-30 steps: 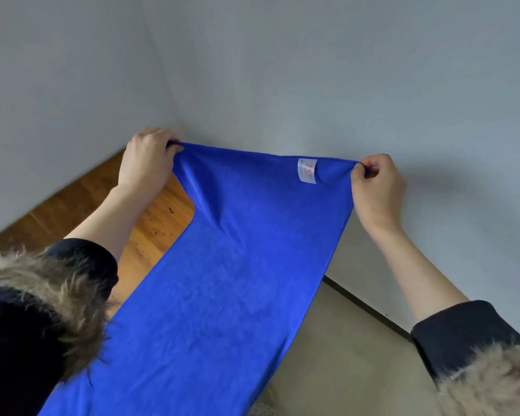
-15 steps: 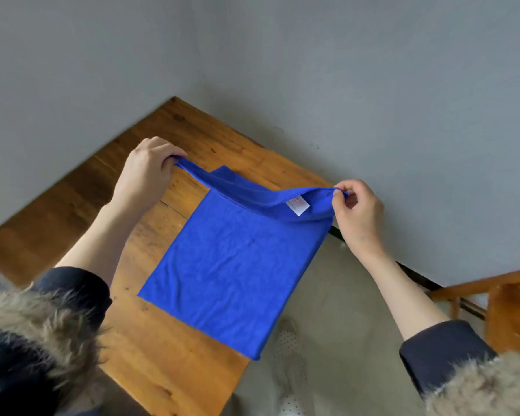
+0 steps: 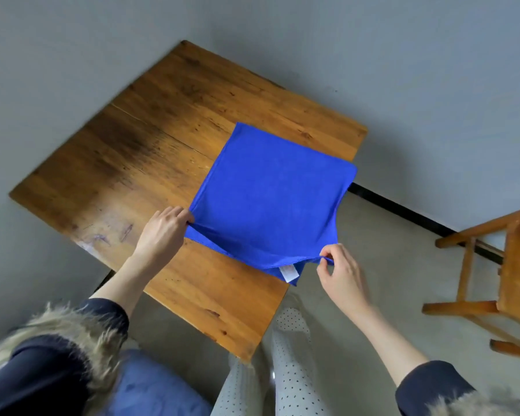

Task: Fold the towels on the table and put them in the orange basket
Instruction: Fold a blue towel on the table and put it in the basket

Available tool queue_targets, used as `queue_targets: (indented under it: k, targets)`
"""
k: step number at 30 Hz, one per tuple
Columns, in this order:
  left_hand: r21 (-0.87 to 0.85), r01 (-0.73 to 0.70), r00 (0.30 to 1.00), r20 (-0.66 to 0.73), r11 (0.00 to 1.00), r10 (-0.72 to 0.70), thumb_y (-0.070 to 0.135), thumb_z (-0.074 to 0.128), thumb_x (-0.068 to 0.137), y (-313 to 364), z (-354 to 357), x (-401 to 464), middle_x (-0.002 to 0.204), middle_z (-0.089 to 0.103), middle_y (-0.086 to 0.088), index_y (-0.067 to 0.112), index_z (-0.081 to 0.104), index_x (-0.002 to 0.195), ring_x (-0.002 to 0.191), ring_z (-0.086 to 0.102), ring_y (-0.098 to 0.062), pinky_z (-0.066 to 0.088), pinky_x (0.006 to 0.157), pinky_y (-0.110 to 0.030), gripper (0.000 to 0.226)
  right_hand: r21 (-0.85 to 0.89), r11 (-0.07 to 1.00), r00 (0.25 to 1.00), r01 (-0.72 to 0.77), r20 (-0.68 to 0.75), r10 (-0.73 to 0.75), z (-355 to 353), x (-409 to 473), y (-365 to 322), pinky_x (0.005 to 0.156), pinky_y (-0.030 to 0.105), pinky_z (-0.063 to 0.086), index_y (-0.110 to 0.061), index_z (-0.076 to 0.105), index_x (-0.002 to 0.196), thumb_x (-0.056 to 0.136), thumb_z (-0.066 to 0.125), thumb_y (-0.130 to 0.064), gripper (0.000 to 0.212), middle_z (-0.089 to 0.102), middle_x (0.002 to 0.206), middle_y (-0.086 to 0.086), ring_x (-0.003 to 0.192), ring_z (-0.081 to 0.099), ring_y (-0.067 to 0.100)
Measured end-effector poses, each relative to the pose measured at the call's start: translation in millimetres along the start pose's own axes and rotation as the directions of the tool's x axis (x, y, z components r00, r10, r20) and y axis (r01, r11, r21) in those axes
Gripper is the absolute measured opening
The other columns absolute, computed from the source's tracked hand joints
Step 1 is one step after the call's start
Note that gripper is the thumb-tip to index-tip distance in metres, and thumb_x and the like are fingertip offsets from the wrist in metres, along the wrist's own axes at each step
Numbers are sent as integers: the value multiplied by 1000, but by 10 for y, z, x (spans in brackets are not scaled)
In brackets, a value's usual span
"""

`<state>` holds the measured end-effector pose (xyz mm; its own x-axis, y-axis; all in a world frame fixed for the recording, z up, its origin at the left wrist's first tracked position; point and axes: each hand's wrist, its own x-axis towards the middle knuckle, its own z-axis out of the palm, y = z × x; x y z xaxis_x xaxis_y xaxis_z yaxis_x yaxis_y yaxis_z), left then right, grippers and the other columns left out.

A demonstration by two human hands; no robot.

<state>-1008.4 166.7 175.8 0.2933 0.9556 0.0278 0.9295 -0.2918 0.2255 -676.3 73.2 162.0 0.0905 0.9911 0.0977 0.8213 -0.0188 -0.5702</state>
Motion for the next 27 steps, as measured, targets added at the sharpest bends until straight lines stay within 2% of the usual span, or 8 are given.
queue_targets:
  k: [3, 6, 8, 11, 14, 17, 20, 27]
  targets:
    - [-9, -42, 998, 48, 999, 43, -17, 60, 70, -117, 211, -56, 72, 57, -11, 4, 55, 76, 67, 56, -33, 31, 53, -31, 22, -42, 997, 995, -70, 74, 73, 150, -124, 143, 58, 37, 43, -3, 53, 82, 78, 57, 6, 11, 57, 76, 8, 66, 54, 32]
    - [-74, -89, 993, 69, 993, 94, -22, 60, 65, -222, 258, 19, 81, 62, -14, 1, 59, 71, 75, 58, -34, 42, 59, -36, 24, -16, 994, 991, -106, 76, 107, 154, -23, 229, 60, 40, 43, -1, 53, 83, 81, 51, 8, 10, 57, 80, 10, 67, 52, 32]
    - [-90, -113, 993, -29, 989, 111, -24, 57, 65, -272, 201, 141, 86, 63, -16, 1, 63, 69, 78, 58, -35, 48, 65, -43, 27, 59, 994, 995, -95, -20, 96, 84, 141, 237, 65, 39, 44, 2, 57, 81, 79, 50, 14, 14, 58, 82, 14, 68, 53, 32]
    - [-14, -181, 960, -222, 983, 173, -24, 57, 68, -286, 81, 343, 89, 64, -16, 2, 67, 74, 76, 56, -35, 47, 64, -44, 29, 124, 992, 970, -25, -237, 54, -45, 384, 162, 68, 18, 40, 2, 64, 77, 77, 50, 18, 21, 59, 81, 13, 71, 53, 17]
    - [93, -237, 941, -226, 967, 252, -21, 53, 68, -290, 81, 397, 91, 64, -15, 2, 67, 83, 75, 54, -32, 36, 63, -39, 31, 95, 995, 949, 17, -316, 14, -28, 412, 88, 69, 12, 39, 2, 67, 77, 76, 51, 17, 22, 58, 80, 14, 72, 54, 16]
    - [95, -344, 934, -69, 934, 350, -15, 54, 59, -326, 305, 192, 89, 67, -17, -1, 70, 84, 75, 64, -32, 40, 67, -38, 32, -13, 1000, 981, -8, -194, 5, 219, 146, 86, 65, 27, 43, 3, 69, 78, 73, 57, 18, 20, 61, 80, 16, 67, 60, 28]
    - [86, -424, 906, 39, 901, 423, -1, 47, 74, -363, 522, -50, 88, 68, -17, -2, 70, 81, 76, 68, -30, 53, 65, -37, 24, -109, 994, 1000, 16, 0, -17, 527, -175, 53, 56, 35, 52, 4, 69, 80, 70, 66, 15, 14, 62, 78, 16, 63, 61, 33]
    - [198, -433, 895, -18, 879, 445, -3, 47, 82, -461, 679, -196, 100, 67, -18, -3, 69, 89, 94, 67, -30, 53, 74, -40, 23, -310, 951, 985, 8, 165, 45, 838, -338, -26, 61, 42, 52, 1, 60, 84, 71, 80, -22, 33, 57, 81, 15, 73, 58, 34]
